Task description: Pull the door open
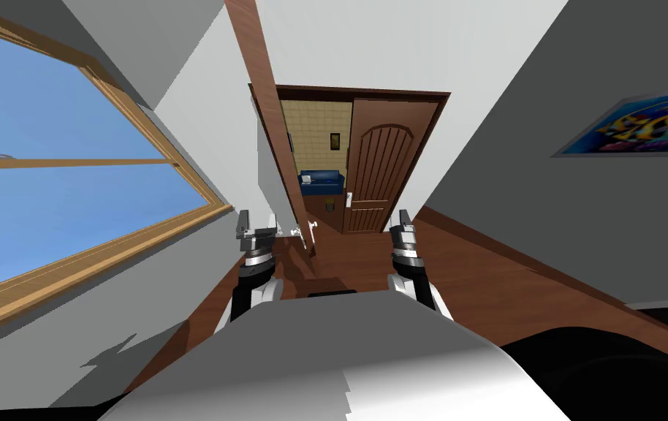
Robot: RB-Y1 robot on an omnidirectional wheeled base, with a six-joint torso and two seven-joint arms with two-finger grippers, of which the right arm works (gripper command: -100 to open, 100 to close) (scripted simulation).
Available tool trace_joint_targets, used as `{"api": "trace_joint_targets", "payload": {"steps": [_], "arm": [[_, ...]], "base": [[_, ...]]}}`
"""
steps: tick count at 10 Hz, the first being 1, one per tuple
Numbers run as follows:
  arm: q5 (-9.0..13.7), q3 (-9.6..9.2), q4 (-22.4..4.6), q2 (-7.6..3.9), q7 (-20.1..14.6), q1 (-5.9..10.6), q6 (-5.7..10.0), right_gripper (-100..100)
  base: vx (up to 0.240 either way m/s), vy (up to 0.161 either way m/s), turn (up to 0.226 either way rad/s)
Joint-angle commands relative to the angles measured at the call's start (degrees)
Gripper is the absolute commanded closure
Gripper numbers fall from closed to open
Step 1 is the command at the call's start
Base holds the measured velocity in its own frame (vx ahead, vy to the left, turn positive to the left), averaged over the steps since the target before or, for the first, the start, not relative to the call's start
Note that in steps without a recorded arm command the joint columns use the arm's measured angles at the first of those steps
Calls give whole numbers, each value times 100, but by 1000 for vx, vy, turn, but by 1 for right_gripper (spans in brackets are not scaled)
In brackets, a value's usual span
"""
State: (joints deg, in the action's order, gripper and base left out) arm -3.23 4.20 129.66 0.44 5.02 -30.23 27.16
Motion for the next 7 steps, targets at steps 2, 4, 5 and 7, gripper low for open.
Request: {"api": "trace_joint_targets", "payload": {"steps": [2, 4, 5, 7], "arm": [[-1, -6, -24, -28, 8, 32, -2, -100], [-1, -11, -43, -50, 14, 56, -3, -100], [-1, -15, -55, -64, 19, 72, -4, -100], [-2, -19, -74, -85, 25, 97, -6, -100]], "base": [[159, -114, -27], [196, -156, -9], [173, -171, -26], [196, -148, -16]]}}
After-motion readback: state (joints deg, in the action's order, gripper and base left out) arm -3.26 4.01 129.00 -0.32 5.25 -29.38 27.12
